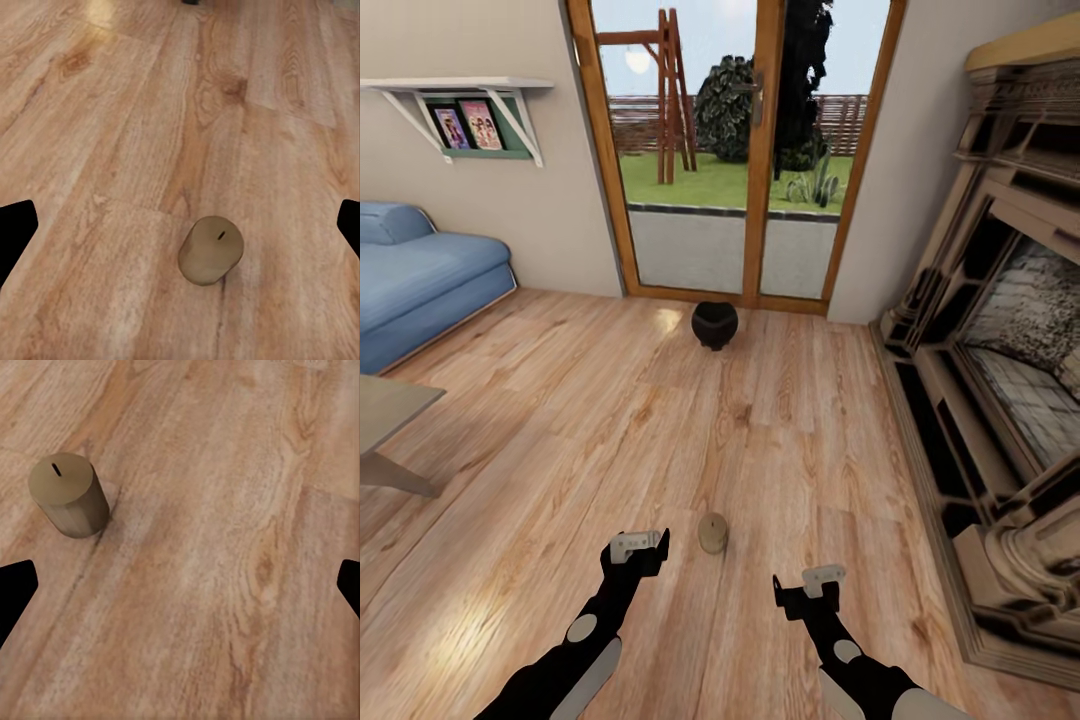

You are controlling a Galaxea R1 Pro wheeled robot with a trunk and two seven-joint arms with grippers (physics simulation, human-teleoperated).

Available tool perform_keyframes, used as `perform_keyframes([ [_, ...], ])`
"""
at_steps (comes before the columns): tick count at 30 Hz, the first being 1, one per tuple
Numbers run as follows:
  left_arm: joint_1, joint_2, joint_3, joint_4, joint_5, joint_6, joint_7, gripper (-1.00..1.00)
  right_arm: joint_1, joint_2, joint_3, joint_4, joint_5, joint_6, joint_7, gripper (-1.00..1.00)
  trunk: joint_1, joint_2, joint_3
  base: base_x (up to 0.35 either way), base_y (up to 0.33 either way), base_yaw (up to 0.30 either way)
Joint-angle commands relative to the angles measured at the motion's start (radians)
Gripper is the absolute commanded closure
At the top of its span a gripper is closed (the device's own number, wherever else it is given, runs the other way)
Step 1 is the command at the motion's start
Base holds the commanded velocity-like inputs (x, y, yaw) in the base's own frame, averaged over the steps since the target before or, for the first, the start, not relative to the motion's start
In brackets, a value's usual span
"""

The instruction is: Place each of the two pumpkins and all three candles from the living room inside a cabinet in the living room (use any cabinet), then make sure every cabinet is closed, and position the cauldron so it is next to a table in the living room.

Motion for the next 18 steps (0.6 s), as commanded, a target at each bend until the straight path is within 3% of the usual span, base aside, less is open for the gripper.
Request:
perform_keyframes([
  [1, 0.0, 0.0, 0.0, 0.0, 0.0, 0.0, 0.0, -1.0, 0.0, 0.0, 0.0, 0.0, 0.0, 0.0, 0.0, -1.0, 0.0, 0.0, 0.002, 0.0, 0.0, 0.0],
  [18, 0.0, 0.0, 0.0, 0.001, 0.0, 0.0, 0.0, -1.0, 0.0, 0.001, 0.0, 0.001, 0.0, 0.0, 0.0, -1.0, 0.0, 0.0, 0.029, 0.0, 0.0, 0.0],
])
